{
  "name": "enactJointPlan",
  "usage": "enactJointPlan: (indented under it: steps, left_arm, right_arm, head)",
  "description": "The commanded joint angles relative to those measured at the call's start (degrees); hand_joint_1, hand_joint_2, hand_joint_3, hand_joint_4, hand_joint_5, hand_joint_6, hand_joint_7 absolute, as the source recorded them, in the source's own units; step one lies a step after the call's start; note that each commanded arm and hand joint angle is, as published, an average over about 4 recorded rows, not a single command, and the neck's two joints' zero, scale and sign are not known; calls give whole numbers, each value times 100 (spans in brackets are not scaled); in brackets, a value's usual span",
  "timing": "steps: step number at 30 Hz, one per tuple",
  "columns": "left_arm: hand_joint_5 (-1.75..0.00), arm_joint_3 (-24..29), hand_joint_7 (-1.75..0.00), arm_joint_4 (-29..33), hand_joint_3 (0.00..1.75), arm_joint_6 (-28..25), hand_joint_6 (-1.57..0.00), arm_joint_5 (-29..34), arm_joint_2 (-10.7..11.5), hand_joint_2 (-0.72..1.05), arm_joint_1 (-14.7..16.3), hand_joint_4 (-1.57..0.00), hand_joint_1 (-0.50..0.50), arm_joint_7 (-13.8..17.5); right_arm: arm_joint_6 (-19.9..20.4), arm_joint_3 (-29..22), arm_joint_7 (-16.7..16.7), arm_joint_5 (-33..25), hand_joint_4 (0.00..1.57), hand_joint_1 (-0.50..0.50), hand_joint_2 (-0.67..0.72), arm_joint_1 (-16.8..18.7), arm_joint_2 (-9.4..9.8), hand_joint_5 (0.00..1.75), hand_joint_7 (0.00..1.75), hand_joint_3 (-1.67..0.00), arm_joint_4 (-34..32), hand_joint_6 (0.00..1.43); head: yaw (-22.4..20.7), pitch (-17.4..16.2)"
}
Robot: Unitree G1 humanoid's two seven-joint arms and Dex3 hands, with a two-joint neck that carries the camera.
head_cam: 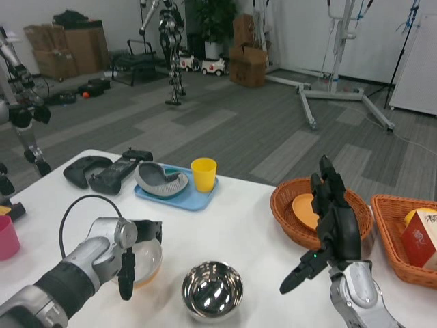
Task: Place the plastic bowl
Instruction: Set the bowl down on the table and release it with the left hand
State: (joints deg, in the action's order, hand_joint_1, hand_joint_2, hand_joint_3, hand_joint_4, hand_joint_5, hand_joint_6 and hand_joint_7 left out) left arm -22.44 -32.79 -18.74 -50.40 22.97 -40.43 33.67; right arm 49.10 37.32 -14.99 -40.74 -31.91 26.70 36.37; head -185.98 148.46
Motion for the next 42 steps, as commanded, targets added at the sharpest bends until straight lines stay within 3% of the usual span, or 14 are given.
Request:
enactJointPlan:
  steps: [1,8,15,18,21,26,32,34,36,40,42]
  left_arm:
    - [-175,174,-168,-274,175,242,-37,-133,-113,105,35,0,-50,-191]
    - [-175,412,-168,-641,175,635,-36,-181,-249,105,35,0,-50,-493]
    - [-175,614,-154,-1014,175,960,-15,-190,-350,105,31,0,-50,-655]
    - [-175,671,-133,-1082,175,998,-6,-190,-386,105,35,0,-50,-651]
    - [-169,693,-96,-1100,175,995,-1,-174,-390,105,35,0,-50,-620]
    - [-131,708,-42,-1098,175,978,0,-142,-392,105,27,0,-50,-598]
    - [-108,741,-17,-1133,175,934,0,-80,-403,105,31,0,-50,-550]
    - [-92,772,-10,-1144,175,925,0,-73,-414,105,40,0,-50,-532]
    - [-77,847,-7,-1151,166,925,0,-65,-434,105,53,0,-50,-521]
    - [-46,1001,0,-1188,118,925,0,-21,-487,105,70,0,-50,-490]
    - [-41,1014,0,-1212,105,925,0,3,-495,105,70,0,-50,-473]
  right_arm:
    - [-6,-6,-13,-22,0,-38,72,54,0,0,0,0,37,0]
    - [-6,-6,-13,-44,0,-36,72,58,-16,0,0,0,37,0]
    - [-6,-10,-13,-74,0,-38,72,54,2,0,0,0,55,0]
    - [-6,-6,-13,-85,0,-38,72,54,2,0,0,0,55,0]
    - [-6,-3,-13,-92,0,-38,72,51,-5,0,0,0,70,0]
    - [-6,-12,-11,-92,0,-38,72,51,-14,0,0,0,97,0]
    - [-6,-28,-13,-101,0,-38,72,58,-16,0,0,0,90,0]
    - [-6,-32,-11,-103,0,-38,72,67,-16,0,0,0,88,0]
    - [-6,-30,-9,-107,0,-38,72,76,-16,0,0,0,81,0]
    - [-1,-17,-9,-110,0,-38,72,80,-16,0,0,0,75,0]
    - [-4,-14,-11,-110,0,-38,72,80,-16,0,0,0,79,0]
  head:
    - [-41,-106]
    - [-147,-412]
    - [-361,-728]
    - [-434,-873]
    - [-490,-1035]
    - [-563,-1204]
    - [-604,-1314]
    - [-617,-1348]
    - [-645,-1372]
    - [-713,-1396]
    - [-739,-1407]
